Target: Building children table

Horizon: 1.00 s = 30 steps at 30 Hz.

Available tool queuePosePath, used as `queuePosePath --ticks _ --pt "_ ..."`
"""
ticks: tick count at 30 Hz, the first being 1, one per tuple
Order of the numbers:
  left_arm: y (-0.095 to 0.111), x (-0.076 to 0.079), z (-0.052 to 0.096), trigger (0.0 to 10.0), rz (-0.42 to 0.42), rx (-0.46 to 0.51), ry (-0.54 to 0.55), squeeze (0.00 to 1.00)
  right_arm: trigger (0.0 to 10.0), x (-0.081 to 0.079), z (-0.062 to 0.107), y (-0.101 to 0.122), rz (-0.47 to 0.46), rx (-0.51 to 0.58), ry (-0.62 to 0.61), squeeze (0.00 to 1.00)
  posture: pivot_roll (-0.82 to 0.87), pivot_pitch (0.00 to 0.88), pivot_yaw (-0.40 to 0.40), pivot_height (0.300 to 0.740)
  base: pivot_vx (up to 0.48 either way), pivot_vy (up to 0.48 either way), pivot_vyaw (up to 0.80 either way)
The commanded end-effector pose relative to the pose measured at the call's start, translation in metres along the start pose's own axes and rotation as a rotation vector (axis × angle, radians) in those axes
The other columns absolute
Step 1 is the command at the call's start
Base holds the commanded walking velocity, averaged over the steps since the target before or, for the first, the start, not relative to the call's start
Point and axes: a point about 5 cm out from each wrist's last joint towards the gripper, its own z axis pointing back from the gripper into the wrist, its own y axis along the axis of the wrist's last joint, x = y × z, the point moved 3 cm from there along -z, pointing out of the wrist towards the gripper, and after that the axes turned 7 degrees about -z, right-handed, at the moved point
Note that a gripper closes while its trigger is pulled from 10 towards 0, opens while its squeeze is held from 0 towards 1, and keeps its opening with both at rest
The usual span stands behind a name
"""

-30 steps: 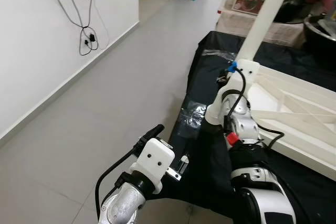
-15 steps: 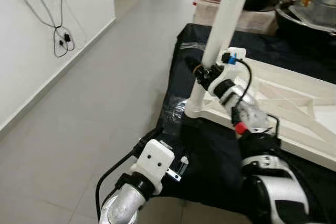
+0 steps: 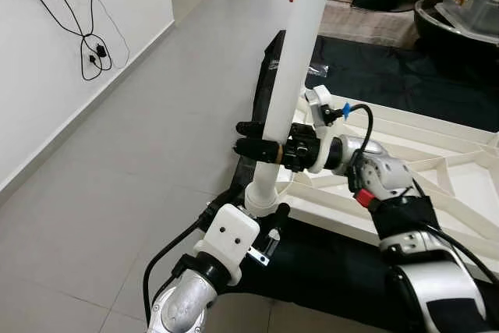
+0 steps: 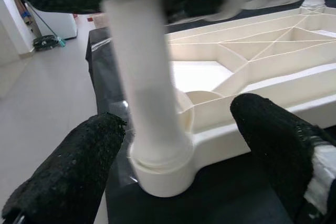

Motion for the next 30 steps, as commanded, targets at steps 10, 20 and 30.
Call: queuePosePath --ticks 10,20,30 --pt "-0.001 0.003 0.000 10.0 -0.005 -0.006 -0.011 0.00 0.0 0.022 0.004 -0.001 0.036 0.071 -0.285 0.00 0.14 0.089 -0.092 0.740 0.000 0.000 0.00" --pt "-0.001 0.002 0.000 10.0 -0.006 -0.005 -0.010 0.00 0.0 0.084 0.082 -0.009 0.103 0.087 -1.383 0.00 0.13 0.095 -0.087 0.740 0.000 0.000 0.00" --pt "-0.002 0.001 -0.001 10.0 -0.005 -0.005 -0.008 0.00 0.0 0.071 0.148 -0.011 0.057 0.178 -1.907 0.00 0.13 0.099 -0.089 0.740 0.000 0.000 0.00"
